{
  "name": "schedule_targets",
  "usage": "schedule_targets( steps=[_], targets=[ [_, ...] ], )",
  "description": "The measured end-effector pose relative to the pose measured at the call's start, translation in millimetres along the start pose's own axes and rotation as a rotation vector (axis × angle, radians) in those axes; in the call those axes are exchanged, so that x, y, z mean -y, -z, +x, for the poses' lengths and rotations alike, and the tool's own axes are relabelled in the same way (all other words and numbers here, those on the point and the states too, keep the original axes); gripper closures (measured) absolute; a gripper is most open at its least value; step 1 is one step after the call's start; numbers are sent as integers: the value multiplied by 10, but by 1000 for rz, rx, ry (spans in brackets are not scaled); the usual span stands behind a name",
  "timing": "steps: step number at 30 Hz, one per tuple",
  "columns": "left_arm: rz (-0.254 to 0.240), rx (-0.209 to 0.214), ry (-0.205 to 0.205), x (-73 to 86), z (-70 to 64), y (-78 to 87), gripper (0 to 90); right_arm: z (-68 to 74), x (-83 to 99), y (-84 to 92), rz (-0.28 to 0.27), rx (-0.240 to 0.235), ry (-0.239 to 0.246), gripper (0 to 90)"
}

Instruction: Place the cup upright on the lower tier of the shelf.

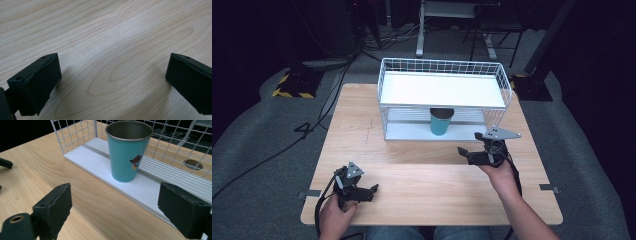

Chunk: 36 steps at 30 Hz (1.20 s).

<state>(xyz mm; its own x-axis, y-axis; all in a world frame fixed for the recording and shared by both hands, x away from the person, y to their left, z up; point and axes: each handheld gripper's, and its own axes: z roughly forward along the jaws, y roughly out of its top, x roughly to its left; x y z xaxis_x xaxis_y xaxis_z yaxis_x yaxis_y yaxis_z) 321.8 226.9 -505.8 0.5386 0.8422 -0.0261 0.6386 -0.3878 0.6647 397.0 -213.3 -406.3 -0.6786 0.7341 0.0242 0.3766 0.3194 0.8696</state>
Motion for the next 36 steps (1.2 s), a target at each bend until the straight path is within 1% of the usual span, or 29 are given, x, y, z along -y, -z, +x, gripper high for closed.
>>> schedule_targets(
  steps=[1, 2, 4, 6, 7, 8, 9, 12, 13, 14, 15, 16, 17, 18, 19, 20, 21, 22, 23, 24, 25, 27, 30, 31, 32, 33, 34, 35, 36],
  targets=[
    [-1, 0, 1, -1, -1, -3, 5, -8, 23, 64, 7, -4, 2, 147],
    [-1, 0, 1, -1, -1, -3, 5, -8, 23, 64, 7, -4, 2, 147],
    [-1, 1, 0, -2, 0, -3, 5, -19, 64, 141, 7, -11, -5, 152],
    [-1, 2, 0, -4, 0, -5, 5, -21, 107, 206, -7, -10, -15, 156],
    [-3, 0, 7, -4, -4, -7, 6, -24, 145, 276, -8, -3, -8, 157],
    [-3, 0, 7, -4, -4, -7, 5, -24, 145, 276, -8, -3, -8, 157],
    [-2, 1, 4, -6, -1, -7, 5, -19, 180, 342, -5, 2, 10, 157],
    [-2, 0, 3, -7, -1, -9, 5, -14, 215, 398, -15, -8, 10, 158],
    [-2, 0, 3, -7, -1, -9, 5, -21, 261, 478, -28, -21, -4, 158],
    [-2, 0, 3, -7, -1, -9, 6, -21, 261, 478, -28, -21, -4, 158],
    [-3, 0, 3, -7, -1, -9, 5, -22, 307, 550, -40, -36, -17, 158],
    [-3, 0, 3, -7, -1, -9, 5, -22, 307, 550, -40, -36, -17, 158],
    [-3, 0, 4, -7, -1, -9, 5, -28, 361, 624, -41, -33, -17, 158],
    [-3, 0, 4, -7, -1, -9, 5, -28, 361, 624, -41, -33, -17, 158],
    [-2, 0, 3, -7, -1, -9, 5, -27, 428, 683, -37, -32, -15, 157],
    [-2, 0, 3, -7, -1, -9, 6, -27, 428, 683, -37, -32, -15, 157],
    [-2, 0, 3, -7, -1, -9, 5, -21, 504, 724, -24, -30, 7, 158],
    [-2, 0, 3, -7, -1, -9, 5, -21, 504, 724, -24, -30, 7, 158],
    [-3, 0, 3, -7, -1, -9, 5, -21, 590, 741, -17, -35, 7, 157],
    [-3, 0, 3, -7, -1, -9, 5, -21, 590, 741, -17, -35, 7, 157],
    [-2, 0, 3, -7, -1, -8, 5, -33, 685, 746, -12, -43, 1, 157],
    [-2, 0, 3, -7, -1, -8, 6, -39, 718, 751, -7, -43, -3, 158],
    [-3, 0, 3, -7, -1, -9, 5, -100, 850, 761, -8, -34, -21, 158],
    [-2, 0, 3, -7, -1, -8, 6, -137, 903, 757, 11, -20, -21, 158],
    [-2, 0, 3, -7, -1, -8, 5, -137, 903, 757, 11, -20, -21, 158],
    [-2, 0, 3, -7, -1, -8, 5, -191, 972, 739, 27, 5, -14, 158],
    [-2, 0, 3, -7, -1, -8, 5, -191, 972, 739, 27, 5, -14, 158],
    [-2, 0, 3, -7, -1, -8, 5, -241, 1035, 701, 45, 18, -9, 158],
    [-2, 0, 3, -7, -1, -8, 5, -241, 1035, 701, 45, 18, -9, 158]
  ],
)
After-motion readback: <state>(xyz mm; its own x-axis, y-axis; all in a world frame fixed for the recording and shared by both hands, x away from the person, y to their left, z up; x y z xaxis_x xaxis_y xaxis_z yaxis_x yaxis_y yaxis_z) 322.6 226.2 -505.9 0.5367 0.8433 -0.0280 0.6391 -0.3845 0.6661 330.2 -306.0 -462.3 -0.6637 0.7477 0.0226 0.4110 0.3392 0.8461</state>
